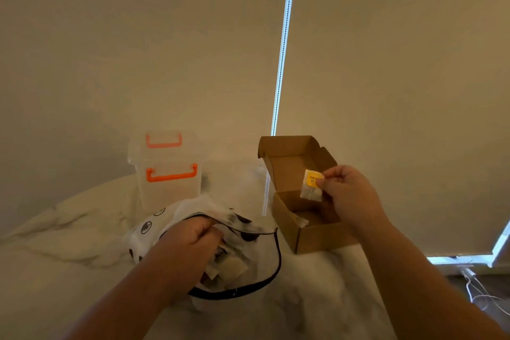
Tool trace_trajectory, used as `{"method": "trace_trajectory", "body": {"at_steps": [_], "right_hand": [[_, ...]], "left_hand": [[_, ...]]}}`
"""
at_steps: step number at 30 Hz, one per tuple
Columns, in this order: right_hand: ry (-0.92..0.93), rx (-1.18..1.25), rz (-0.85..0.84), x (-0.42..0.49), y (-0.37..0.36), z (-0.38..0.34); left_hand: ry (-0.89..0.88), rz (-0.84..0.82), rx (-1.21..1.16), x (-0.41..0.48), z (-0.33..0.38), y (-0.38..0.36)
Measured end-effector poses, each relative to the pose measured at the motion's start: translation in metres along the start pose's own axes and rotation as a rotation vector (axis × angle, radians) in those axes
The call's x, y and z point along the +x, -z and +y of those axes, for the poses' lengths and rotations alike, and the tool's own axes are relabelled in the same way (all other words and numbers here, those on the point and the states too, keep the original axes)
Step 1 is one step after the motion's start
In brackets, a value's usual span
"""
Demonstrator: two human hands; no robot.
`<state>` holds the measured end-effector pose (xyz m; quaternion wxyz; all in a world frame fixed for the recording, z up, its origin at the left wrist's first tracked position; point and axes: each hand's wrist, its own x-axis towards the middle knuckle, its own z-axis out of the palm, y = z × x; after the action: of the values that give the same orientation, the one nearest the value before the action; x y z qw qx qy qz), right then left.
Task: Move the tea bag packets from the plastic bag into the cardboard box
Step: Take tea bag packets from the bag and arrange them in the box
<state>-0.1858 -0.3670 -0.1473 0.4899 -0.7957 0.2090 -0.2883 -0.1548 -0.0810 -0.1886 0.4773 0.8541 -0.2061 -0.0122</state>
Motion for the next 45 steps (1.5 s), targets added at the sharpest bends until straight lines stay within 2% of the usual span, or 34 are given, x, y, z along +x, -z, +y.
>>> {"method": "trace_trajectory", "body": {"at_steps": [2,4,9,12,15,19,27,36,45], "right_hand": [[0.061,-0.305,-0.016,0.031,0.002,0.008],[0.049,-0.533,-0.142,0.056,-0.005,0.015],[-0.045,-0.828,-0.426,0.081,-0.036,0.029],[-0.095,-0.782,-0.425,0.088,-0.043,0.039],[-0.086,-0.861,-0.43,0.088,-0.046,0.048],[-0.089,-0.845,-0.445,0.083,-0.049,0.051],[-0.131,-0.554,-0.374,0.07,-0.06,0.042],[-0.068,-0.596,-0.354,0.062,-0.069,0.043],[0.067,-0.624,-0.459,0.053,-0.091,0.031]], "left_hand": [[-0.021,0.014,0.02,0.0,0.0,-0.001],[-0.022,0.019,0.062,0.002,-0.002,-0.002],[-0.052,0.007,0.097,0.003,-0.008,-0.003],[-0.071,0.02,0.085,0.004,-0.009,-0.004],[-0.075,0.014,0.077,0.004,-0.01,-0.004],[-0.087,0.041,0.099,0.005,-0.011,-0.005],[-0.061,0.069,0.089,0.007,-0.014,-0.002],[-0.041,0.044,0.109,0.009,-0.019,-0.002],[-0.05,0.06,0.119,0.009,-0.019,-0.003]]}}
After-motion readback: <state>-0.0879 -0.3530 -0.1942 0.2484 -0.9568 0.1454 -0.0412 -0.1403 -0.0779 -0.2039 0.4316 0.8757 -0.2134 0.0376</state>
